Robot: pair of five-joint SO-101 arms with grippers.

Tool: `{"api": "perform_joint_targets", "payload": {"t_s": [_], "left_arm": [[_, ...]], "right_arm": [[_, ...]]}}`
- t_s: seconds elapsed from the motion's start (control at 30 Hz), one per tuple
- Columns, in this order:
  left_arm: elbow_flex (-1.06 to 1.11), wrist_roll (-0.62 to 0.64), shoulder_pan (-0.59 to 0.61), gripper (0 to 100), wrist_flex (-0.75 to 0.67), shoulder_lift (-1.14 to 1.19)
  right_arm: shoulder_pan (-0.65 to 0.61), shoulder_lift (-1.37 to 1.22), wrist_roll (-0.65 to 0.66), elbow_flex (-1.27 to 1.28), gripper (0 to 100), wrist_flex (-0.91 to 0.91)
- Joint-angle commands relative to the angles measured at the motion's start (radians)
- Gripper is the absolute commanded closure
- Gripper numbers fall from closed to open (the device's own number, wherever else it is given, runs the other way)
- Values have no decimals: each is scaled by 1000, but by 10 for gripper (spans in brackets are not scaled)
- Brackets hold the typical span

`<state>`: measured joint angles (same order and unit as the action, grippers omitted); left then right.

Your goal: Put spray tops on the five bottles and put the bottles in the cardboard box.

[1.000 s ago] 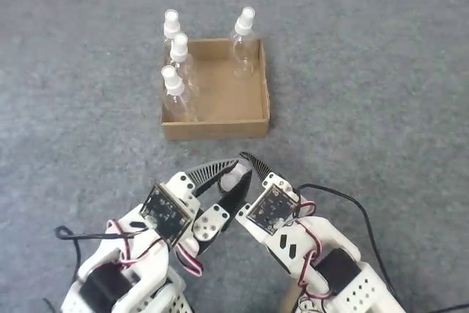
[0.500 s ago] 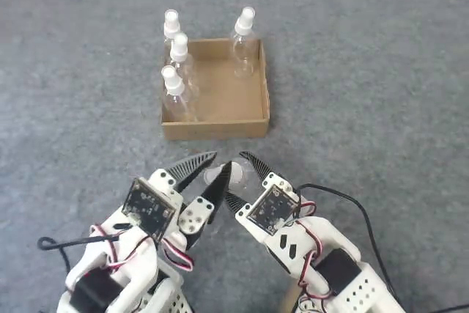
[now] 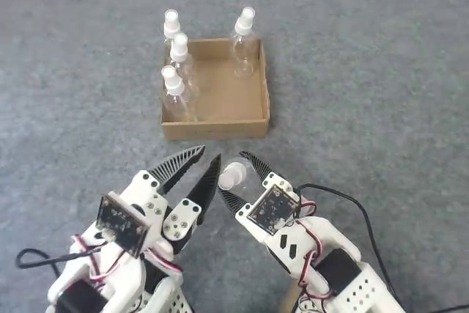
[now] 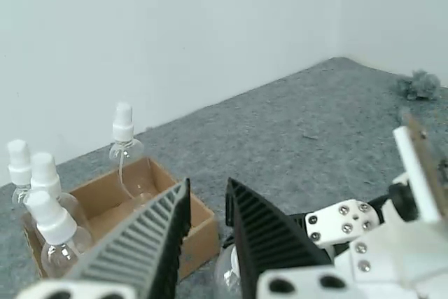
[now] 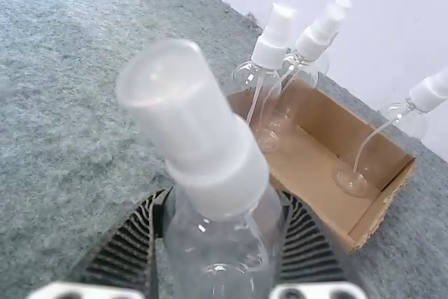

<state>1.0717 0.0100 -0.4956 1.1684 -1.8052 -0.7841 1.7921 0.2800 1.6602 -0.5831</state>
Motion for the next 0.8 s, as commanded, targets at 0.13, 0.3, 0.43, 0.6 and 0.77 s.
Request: {"api": "perform_joint_targets", "payload": {"t_s": [0.13,0.3,0.43,0.6,0.77], "left_arm": [[-54,3,178,925,-12,-17],[-41,3,336,927,-44,-17],[-8,2,390,927,-43,-17],[102,2,486,927,-46,-17],[188,2,652,927,-46,-17]], "right_arm": [[39,24,-18,25,961,27],[114,24,-141,25,961,68],[124,24,-144,25,961,70],[125,24,-149,25,961,70],[128,24,-150,25,961,84]]}}
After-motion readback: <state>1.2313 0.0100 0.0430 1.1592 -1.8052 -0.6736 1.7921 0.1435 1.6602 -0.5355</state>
